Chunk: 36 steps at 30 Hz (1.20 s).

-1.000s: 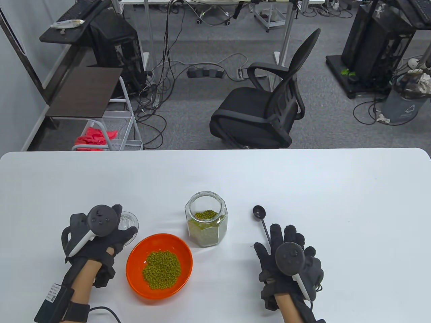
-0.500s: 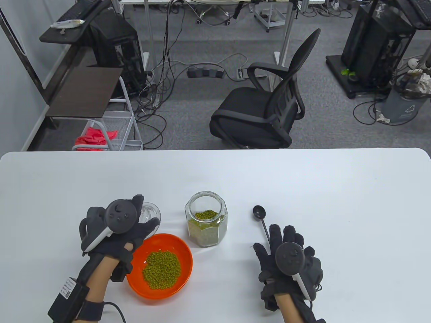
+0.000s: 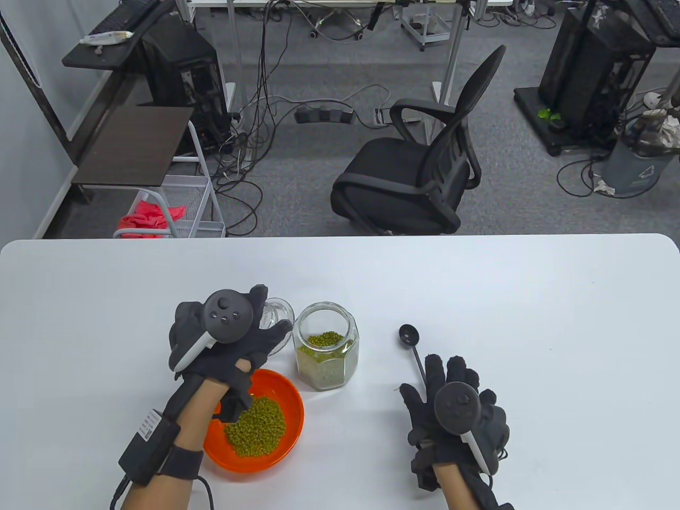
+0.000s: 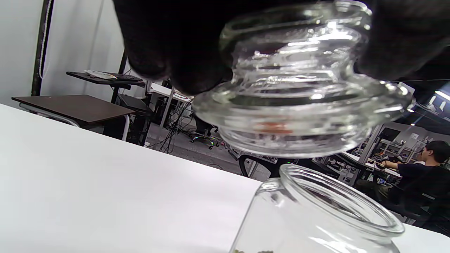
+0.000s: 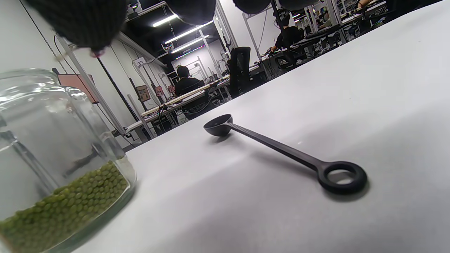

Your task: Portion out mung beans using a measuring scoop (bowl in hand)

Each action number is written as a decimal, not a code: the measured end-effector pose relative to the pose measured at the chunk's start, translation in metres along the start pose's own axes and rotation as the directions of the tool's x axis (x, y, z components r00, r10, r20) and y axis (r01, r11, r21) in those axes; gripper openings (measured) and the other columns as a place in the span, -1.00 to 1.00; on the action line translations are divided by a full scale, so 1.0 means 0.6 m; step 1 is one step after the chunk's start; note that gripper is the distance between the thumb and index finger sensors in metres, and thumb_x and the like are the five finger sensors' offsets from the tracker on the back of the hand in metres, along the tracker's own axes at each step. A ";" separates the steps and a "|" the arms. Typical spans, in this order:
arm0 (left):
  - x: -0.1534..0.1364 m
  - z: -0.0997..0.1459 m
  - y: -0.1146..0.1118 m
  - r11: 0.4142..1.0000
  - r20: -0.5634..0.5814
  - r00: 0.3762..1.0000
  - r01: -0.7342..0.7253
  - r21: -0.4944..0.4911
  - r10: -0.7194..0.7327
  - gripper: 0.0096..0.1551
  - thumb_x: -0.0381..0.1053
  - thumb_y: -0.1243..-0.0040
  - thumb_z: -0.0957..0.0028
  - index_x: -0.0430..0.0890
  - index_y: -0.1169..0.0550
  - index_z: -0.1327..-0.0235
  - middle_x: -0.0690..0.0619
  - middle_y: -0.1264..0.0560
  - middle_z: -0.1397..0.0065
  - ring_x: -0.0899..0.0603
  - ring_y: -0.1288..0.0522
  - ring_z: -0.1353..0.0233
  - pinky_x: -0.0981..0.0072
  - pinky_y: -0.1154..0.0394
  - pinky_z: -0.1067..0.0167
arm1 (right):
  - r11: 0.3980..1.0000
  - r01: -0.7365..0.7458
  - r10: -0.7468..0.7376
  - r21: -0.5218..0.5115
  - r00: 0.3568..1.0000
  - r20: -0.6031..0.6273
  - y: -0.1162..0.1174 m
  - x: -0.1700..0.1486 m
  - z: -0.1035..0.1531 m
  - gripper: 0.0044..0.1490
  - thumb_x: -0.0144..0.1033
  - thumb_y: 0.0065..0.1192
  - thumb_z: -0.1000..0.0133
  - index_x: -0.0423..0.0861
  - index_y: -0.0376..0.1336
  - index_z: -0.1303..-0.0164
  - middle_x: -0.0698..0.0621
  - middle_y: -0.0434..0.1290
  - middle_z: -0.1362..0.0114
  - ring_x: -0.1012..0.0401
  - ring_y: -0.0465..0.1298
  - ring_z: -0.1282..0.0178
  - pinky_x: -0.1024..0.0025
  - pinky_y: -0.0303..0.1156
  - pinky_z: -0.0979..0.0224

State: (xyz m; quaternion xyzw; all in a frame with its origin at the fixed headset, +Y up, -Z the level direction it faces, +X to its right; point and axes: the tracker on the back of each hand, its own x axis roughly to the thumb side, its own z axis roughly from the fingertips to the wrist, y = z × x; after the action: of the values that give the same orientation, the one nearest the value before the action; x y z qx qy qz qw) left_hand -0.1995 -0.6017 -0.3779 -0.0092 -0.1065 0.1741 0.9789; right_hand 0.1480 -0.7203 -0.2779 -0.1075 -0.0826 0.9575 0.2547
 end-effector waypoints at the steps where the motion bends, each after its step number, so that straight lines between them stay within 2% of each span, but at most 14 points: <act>1: 0.006 -0.004 -0.002 1.000 0.007 1.000 0.001 -0.003 -0.001 0.03 0.52 -0.10 -0.07 -0.06 -0.22 -0.65 -0.09 -0.29 -0.53 -0.32 -0.51 -0.31 -0.04 -0.50 -0.29 | 1.000 0.000 0.000 0.001 1.000 0.001 0.000 0.000 0.000 -0.03 0.12 0.31 -0.01 -0.05 0.12 -0.59 -0.31 0.00 -0.67 -0.36 0.03 -0.64 -0.60 -0.21 -0.43; 7: 0.048 -0.034 -0.025 0.999 0.044 0.999 0.018 -0.039 -0.017 0.02 0.52 -0.09 -0.08 -0.04 -0.21 -0.66 -0.08 -0.29 -0.54 -0.33 -0.51 -0.32 -0.04 -0.50 -0.30 | 1.000 0.004 -0.004 -0.003 1.000 0.015 -0.003 0.005 0.002 -0.03 0.12 0.31 -0.01 -0.05 0.12 -0.58 -0.31 0.00 -0.67 -0.36 0.03 -0.64 -0.60 -0.21 -0.43; 15: 0.081 -0.060 -0.053 0.998 0.054 0.998 0.028 -0.055 -0.025 0.01 0.49 -0.11 -0.09 -0.02 -0.17 -0.68 -0.07 -0.24 -0.59 -0.34 -0.48 -0.37 -0.07 -0.48 -0.34 | 1.000 0.025 -0.025 -0.012 1.000 0.013 -0.008 0.004 0.002 -0.03 0.12 0.31 -0.01 -0.05 0.12 -0.58 -0.32 0.00 -0.66 -0.35 0.03 -0.64 -0.60 -0.21 -0.43; 20: 0.095 -0.063 -0.072 0.997 0.078 0.995 0.068 -0.023 -0.067 0.00 0.47 -0.13 -0.09 0.01 -0.15 -0.68 -0.05 -0.20 -0.61 -0.34 -0.44 -0.42 -0.09 -0.46 -0.38 | 0.999 0.051 -0.051 -0.018 0.999 -0.002 -0.012 -0.002 0.001 -0.04 0.12 0.31 -0.01 -0.06 0.12 -0.58 -0.32 0.00 -0.66 -0.36 0.03 -0.64 -0.60 -0.21 -0.43; 36: 0.120 -0.076 -0.103 0.986 0.080 0.985 0.158 -0.055 -0.154 -0.03 0.44 -0.18 -0.09 0.03 -0.19 -0.67 -0.04 -0.20 -0.63 -0.37 -0.42 -0.45 -0.11 -0.44 -0.40 | 0.997 0.070 -0.070 -0.017 0.998 -0.004 -0.013 -0.005 0.000 -0.04 0.11 0.30 -0.01 -0.06 0.13 -0.58 -0.32 0.00 -0.66 -0.35 0.04 -0.64 -0.59 -0.19 -0.43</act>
State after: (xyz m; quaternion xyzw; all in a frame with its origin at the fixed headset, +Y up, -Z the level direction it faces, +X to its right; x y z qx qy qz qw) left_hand -0.1028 -0.6344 -0.4043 -0.0240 -0.1489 0.0937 0.9841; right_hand 0.1544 -0.7149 -0.2757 -0.1086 -0.0939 0.9470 0.2874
